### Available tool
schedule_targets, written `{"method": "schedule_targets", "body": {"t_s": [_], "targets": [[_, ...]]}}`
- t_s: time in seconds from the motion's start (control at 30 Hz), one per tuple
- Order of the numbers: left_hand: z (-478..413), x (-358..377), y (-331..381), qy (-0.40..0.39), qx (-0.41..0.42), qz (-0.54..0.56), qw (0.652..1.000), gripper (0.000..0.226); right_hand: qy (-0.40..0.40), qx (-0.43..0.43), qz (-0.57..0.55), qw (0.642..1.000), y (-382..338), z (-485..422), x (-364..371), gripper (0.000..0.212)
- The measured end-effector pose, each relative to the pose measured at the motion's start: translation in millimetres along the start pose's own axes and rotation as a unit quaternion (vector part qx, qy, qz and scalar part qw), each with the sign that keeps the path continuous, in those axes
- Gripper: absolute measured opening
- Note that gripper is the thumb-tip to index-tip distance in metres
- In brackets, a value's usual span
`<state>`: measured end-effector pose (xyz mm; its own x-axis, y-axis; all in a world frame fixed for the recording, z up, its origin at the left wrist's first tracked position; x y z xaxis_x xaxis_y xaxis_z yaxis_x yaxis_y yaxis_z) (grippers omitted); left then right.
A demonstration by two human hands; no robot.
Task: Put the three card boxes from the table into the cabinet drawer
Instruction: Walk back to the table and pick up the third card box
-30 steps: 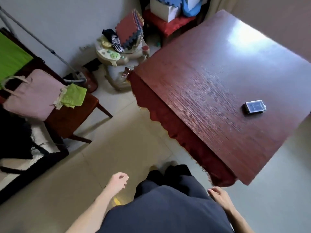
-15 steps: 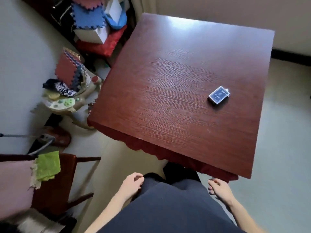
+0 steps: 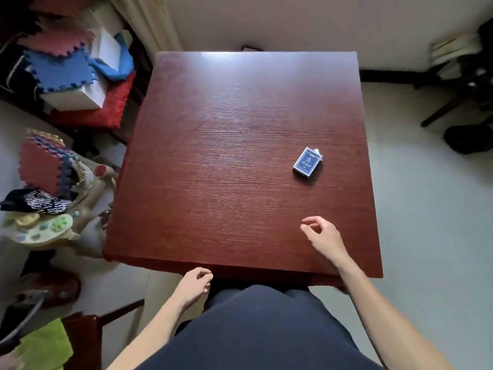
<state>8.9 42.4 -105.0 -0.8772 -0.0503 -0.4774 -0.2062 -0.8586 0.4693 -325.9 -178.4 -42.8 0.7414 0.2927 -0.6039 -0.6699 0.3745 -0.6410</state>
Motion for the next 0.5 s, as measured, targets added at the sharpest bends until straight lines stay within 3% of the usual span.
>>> {"method": "schedule_targets", "body": {"t_s": [0.13,0.27,0.5], "targets": [[-15.1,-10.1,18.9,-0.002,0.005,0.014,1.0,0.009,0.05,-0.048,0.073,0.995,-47.9,-57.7,-14.2,0.04],[-20.9,-17.6,20.9,0.004,-0.009,0.026,1.0,0.007,0.052,-0.063,0.188,0.979,-79.5,-109.5,-19.7,0.074],[-7.0,-29.1,10.4,0.009,-0.047,-0.016,0.999,0.01,0.021,-0.088,0.317,0.944,-98.7,-171.2,-14.6,0.104]]}}
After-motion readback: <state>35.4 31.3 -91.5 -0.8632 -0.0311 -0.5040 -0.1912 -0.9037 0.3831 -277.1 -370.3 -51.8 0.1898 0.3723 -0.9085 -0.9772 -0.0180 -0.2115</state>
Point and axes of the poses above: each hand's wrist, its own z-axis away from the middle knuckle, its own x-axis out of the palm, y = z × x, the point moved 9 cm from there along -z, towards the middle knuckle, and after that the axes turned 9 degrees about y, right-handed, at the moved point
